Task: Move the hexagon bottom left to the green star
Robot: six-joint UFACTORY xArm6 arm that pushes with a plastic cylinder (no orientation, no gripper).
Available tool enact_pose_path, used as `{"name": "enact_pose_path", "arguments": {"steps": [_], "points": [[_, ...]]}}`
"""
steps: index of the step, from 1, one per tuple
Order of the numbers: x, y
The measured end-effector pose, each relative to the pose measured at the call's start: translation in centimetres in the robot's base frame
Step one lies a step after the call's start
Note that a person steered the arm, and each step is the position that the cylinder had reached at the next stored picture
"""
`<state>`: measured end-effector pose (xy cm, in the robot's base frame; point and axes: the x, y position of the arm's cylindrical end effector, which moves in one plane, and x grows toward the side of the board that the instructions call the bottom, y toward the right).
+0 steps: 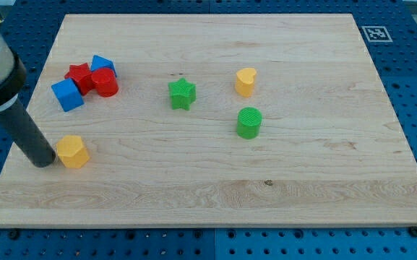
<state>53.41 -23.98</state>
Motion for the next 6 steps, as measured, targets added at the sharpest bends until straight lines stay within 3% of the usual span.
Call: {"name": "enact_pose_path", "arguments": {"steps": [3,6], "points": [[1.1,6.7],[0.3,6.2]]}}
